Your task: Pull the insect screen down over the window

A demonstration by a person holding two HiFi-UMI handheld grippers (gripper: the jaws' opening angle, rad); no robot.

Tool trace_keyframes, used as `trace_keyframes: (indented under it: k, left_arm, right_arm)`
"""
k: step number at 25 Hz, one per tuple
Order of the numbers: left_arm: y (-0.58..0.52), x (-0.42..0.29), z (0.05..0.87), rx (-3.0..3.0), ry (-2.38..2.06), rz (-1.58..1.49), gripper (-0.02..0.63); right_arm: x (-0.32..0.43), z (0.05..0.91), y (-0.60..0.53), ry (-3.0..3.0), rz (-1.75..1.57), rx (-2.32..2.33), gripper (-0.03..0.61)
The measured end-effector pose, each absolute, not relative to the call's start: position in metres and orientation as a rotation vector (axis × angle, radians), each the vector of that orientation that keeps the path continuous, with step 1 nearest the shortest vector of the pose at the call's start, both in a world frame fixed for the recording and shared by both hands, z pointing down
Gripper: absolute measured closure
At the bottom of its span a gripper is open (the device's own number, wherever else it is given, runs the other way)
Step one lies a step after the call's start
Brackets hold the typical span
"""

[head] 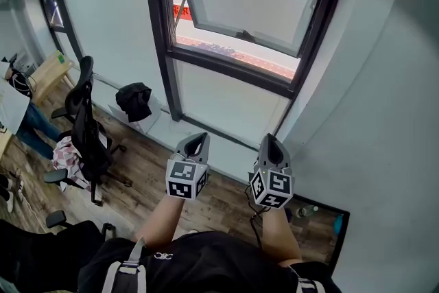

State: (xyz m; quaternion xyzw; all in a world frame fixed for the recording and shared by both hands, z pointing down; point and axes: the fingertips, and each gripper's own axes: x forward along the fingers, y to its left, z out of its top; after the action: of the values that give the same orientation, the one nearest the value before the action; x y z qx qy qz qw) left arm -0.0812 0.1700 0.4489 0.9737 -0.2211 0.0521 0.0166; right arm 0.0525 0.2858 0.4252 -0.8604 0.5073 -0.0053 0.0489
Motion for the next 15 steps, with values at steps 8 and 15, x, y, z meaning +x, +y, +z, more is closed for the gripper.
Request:
trace_keyframes:
  k: [8, 15]
  left_arm:
    - [0.132, -0.108, 0.447, 3.047, -0.645, 0.143, 0.601]
    - [0.102, -0.143, 0.453, 3.064, -0.595, 0.149, 0.601]
  right_arm:
    - [0.024, 0.425, 0.254, 1.525, 0.020, -2.649, 0.575]
    - [-0.011, 0.430, 0.231, 1.466, 0.057, -2.691, 0.575]
